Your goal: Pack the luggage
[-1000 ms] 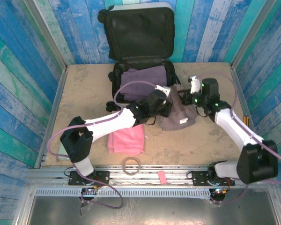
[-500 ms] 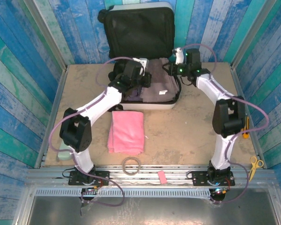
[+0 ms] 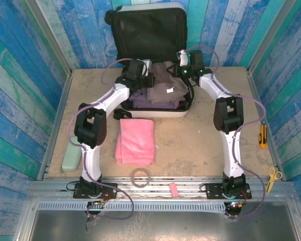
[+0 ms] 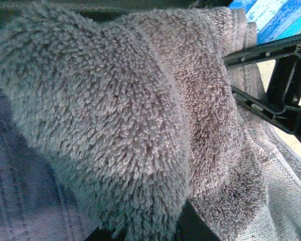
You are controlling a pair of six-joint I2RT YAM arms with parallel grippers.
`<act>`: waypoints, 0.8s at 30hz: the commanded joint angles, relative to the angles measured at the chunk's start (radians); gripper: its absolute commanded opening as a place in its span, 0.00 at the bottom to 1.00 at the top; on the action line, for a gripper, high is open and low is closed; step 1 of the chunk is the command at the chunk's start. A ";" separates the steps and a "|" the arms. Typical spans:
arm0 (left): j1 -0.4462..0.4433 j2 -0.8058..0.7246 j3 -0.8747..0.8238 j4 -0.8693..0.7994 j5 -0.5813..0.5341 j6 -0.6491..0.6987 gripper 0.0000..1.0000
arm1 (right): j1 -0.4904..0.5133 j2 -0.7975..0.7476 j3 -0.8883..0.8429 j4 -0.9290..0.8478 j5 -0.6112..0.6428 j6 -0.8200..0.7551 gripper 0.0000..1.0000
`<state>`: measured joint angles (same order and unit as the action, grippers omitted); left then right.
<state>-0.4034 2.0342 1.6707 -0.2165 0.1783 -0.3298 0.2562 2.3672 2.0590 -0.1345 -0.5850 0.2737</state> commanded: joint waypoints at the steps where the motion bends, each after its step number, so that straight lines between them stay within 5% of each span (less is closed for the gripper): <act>1: 0.036 0.064 0.018 0.010 0.030 0.001 0.00 | 0.011 0.027 0.059 0.013 -0.011 0.008 0.15; 5: 0.044 0.108 0.076 -0.037 0.046 0.018 0.11 | 0.010 0.032 0.070 -0.004 0.021 0.000 0.48; 6: 0.046 0.120 0.091 -0.048 0.046 0.021 0.20 | 0.009 0.030 0.071 -0.017 0.027 -0.007 0.54; 10: 0.046 0.137 0.112 -0.054 0.040 0.017 0.64 | 0.009 0.008 0.087 -0.112 0.069 -0.047 0.61; 12: 0.046 0.129 0.112 -0.055 0.029 0.015 0.72 | 0.006 -0.018 0.086 -0.157 0.101 -0.067 0.62; 24: 0.046 -0.023 0.127 -0.101 -0.168 0.026 0.76 | -0.002 -0.168 0.075 -0.240 0.202 -0.139 0.63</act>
<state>-0.3607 2.1078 1.7573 -0.2832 0.0982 -0.3172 0.2520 2.2555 2.1185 -0.3603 -0.4175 0.1574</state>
